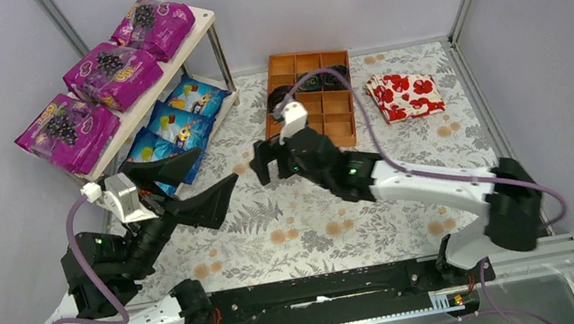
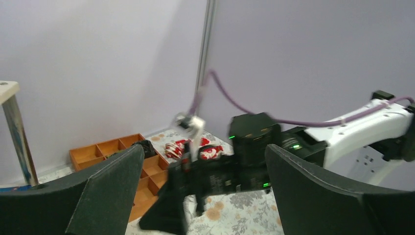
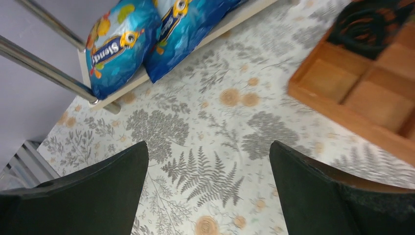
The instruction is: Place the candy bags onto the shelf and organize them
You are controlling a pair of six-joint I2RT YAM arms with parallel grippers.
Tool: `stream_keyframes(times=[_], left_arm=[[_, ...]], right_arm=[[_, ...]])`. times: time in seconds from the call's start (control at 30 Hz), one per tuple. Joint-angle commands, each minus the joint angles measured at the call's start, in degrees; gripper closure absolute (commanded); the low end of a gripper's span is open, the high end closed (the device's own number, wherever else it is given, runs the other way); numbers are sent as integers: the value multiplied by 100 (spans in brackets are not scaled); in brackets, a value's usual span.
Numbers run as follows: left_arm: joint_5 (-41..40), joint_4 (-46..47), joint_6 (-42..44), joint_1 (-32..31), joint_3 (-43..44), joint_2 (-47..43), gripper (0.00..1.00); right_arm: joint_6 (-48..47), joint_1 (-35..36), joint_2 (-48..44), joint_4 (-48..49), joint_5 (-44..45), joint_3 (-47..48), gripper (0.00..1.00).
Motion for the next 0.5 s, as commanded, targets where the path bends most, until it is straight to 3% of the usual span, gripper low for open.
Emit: stream_keyframes(times=[0.0,0.23,0.47], left_arm=[[-347,418,220,20,256,90,1],[-870,556,260,20,214,345,1],[-966,-312,-113,20,271,1245,1]], right_arm=[[-458,-16,-1373,-692,981,-321,0],[-459,-11,-3056,-1266,1575,-980,0],[-494,-15,-4068,-1503,1881,-1411,0]])
